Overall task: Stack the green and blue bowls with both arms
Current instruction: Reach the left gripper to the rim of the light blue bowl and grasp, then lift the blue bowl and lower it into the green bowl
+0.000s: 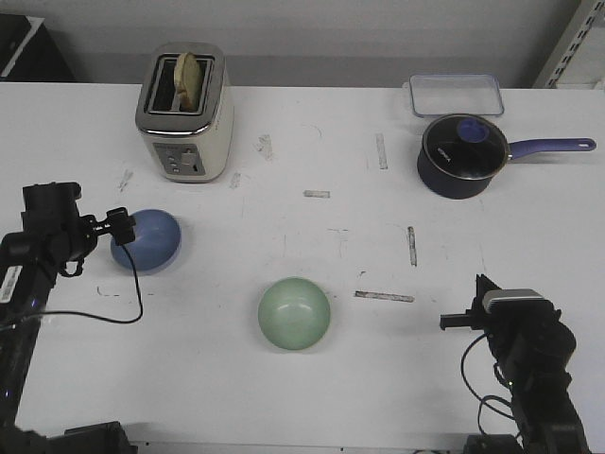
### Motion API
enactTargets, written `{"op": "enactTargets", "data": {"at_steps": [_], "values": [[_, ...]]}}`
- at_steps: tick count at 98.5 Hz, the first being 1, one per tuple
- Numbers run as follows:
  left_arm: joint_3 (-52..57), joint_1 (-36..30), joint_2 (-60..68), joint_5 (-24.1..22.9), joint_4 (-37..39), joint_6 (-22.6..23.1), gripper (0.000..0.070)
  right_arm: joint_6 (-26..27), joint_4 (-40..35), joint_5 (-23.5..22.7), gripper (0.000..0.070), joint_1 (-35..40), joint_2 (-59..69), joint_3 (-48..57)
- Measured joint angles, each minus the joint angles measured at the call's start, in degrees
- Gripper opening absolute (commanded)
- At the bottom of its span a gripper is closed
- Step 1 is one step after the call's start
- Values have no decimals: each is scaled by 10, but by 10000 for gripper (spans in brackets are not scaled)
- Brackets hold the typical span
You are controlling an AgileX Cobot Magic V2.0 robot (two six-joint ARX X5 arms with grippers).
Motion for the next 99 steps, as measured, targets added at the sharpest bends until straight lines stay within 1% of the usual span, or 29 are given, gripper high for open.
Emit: {"op": "enactTargets", "data": {"at_steps": [14,21,31,39,40,50,53,62,73,99], "values": [[0,11,68,0,12,0,548,0,0,0,1,0,0,0],[0,14,96,0,26,0,495,0,0,0,1,0,0,0],[0,15,122,1,26,0,370,0,0,0,1,0,0,0],[0,14,129,1,26,0,221,0,0,0,1,0,0,0],[0,14,129,2,26,0,192,0,0,0,1,0,0,0],[0,14,129,2,30,0,26,0,0,0,1,0,0,0],[0,14,129,2,29,0,0,0,0,0,1,0,0,0],[0,14,128,3,29,0,0,0,0,0,1,0,0,0],[1,14,118,18,30,0,0,0,0,0,1,0,0,0],[49,8,70,108,6,1,0,0,0,0,1,0,0,0]]}}
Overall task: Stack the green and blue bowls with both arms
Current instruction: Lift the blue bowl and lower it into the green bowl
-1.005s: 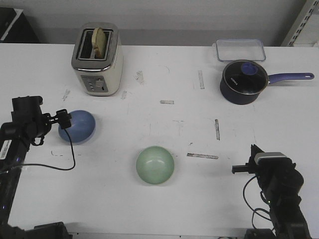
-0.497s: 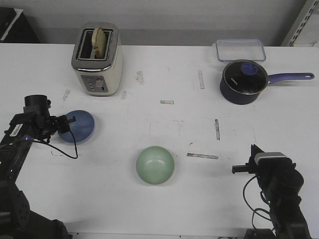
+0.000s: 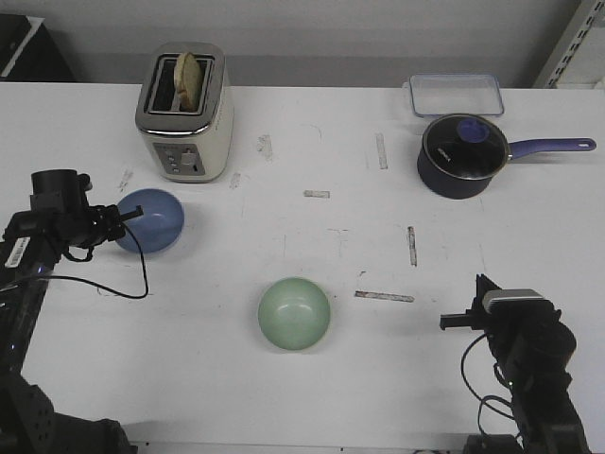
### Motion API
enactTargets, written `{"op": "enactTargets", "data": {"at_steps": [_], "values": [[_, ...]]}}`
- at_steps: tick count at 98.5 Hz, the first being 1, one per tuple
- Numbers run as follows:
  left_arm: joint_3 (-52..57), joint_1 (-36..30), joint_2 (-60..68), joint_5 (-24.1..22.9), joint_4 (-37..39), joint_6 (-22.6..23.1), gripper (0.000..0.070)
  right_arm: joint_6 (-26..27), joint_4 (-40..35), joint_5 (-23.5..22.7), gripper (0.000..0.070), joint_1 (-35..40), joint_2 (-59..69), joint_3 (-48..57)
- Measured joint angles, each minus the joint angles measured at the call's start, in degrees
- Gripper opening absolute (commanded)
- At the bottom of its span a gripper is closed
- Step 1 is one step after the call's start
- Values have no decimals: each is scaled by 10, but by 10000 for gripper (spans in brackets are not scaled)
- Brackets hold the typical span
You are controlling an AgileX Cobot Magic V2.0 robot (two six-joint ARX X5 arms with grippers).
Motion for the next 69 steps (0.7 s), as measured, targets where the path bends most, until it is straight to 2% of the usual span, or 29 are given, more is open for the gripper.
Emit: {"op": "enactTargets", "data": {"at_steps": [18,28,54,69], "values": [[6,-42,-90,54,-13,0,0,0,0,0,1,0,0,0],[6,-85,-129,58,-29,0,0,0,0,0,1,0,0,0],[7,-272,-153,59,-102,1,0,0,0,0,1,0,0,0],[7,-370,-119,59,-106,1,0,0,0,0,1,0,0,0]]}}
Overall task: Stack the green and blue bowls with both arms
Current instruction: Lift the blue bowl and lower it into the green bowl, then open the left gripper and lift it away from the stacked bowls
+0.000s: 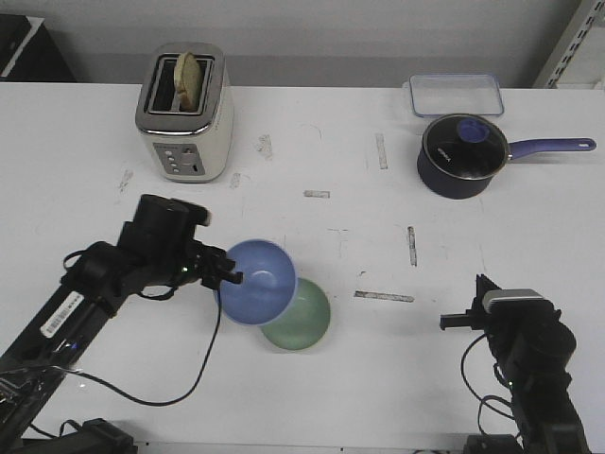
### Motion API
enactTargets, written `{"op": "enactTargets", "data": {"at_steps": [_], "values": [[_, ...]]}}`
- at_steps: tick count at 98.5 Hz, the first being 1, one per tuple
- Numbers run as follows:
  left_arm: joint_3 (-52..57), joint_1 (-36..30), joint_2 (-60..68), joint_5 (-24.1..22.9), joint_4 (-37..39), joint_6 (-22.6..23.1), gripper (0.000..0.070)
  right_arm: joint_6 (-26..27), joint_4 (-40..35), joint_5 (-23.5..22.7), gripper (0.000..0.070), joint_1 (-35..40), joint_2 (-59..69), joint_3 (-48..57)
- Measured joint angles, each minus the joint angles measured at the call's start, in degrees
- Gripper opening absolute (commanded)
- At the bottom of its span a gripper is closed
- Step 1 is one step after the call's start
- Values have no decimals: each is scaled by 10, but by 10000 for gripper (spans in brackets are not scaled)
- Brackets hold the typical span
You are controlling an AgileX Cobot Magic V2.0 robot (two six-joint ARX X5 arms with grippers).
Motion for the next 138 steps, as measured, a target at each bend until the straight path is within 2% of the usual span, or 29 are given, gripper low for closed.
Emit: {"op": "enactTargets", "data": {"at_steps": [10,26,58,64,67,70,73,83,88,93,105,106,115,124,138], "values": [[0,-47,33,0,19,0,0,0,0,0,1,0,0,0],[0,-86,93,0,28,1,0,0,0,0,1,0,0,0],[0,-99,166,-9,28,14,0,0,-5,0,1,0,0,0],[0,-99,166,-9,30,14,19,0,-5,0,1,0,0,0],[0,-99,166,-9,32,14,67,0,-5,0,1,0,0,0],[0,-99,166,-9,35,14,143,0,-5,0,1,0,0,0],[0,-99,166,-9,37,14,258,0,-5,0,1,0,0,0],[0,-99,166,-6,40,14,563,0,-5,0,1,0,0,0],[0,-100,166,-7,43,13,625,0,-5,0,1,0,0,0],[0,-100,166,-7,43,13,640,0,-5,0,1,0,0,0],[17,-100,166,-7,33,13,641,0,-5,0,1,0,0,0],[52,-100,162,-8,21,13,640,0,-5,0,1,0,0,0],[95,-100,152,-8,16,13,625,0,-5,0,1,0,0,0],[139,-99,138,-14,15,13,499,0,-5,0,1,0,0,0],[189,-94,109,-51,14,14,223,0,-4,0,1,0,0,0]]}}
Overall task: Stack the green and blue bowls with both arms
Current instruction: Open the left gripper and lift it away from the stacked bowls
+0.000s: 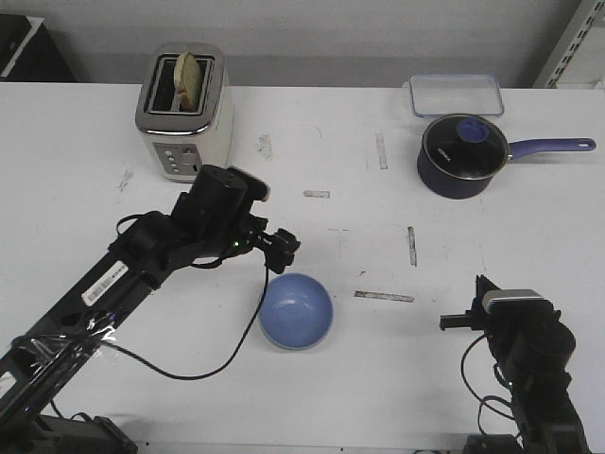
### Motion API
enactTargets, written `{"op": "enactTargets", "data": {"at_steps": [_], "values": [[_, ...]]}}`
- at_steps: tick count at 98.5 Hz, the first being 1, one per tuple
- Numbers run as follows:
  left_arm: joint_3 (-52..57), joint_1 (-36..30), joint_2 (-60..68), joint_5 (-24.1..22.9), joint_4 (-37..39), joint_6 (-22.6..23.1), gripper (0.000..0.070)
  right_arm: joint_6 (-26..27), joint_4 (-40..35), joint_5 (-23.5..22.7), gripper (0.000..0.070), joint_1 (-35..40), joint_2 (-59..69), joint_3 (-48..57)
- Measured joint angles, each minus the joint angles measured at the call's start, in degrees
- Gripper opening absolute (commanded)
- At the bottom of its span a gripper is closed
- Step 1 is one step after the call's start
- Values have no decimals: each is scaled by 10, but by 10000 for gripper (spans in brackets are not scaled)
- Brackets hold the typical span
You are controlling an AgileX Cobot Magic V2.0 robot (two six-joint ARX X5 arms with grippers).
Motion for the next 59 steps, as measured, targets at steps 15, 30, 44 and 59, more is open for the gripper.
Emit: {"op": "enactTargets", "data": {"at_steps": [15,30,44,59], "values": [[13,18,-39,-54,-4,23,0,0,0,0,1,0,0,0],[13,57,-75,-116,-35,40,0,0,0,0,1,0,0,0],[-9,123,-103,-132,-41,57,0,0,0,0,1,0,0,0],[-112,194,-168,-133,14,64,0,0,0,0,1,0,0,0]]}}
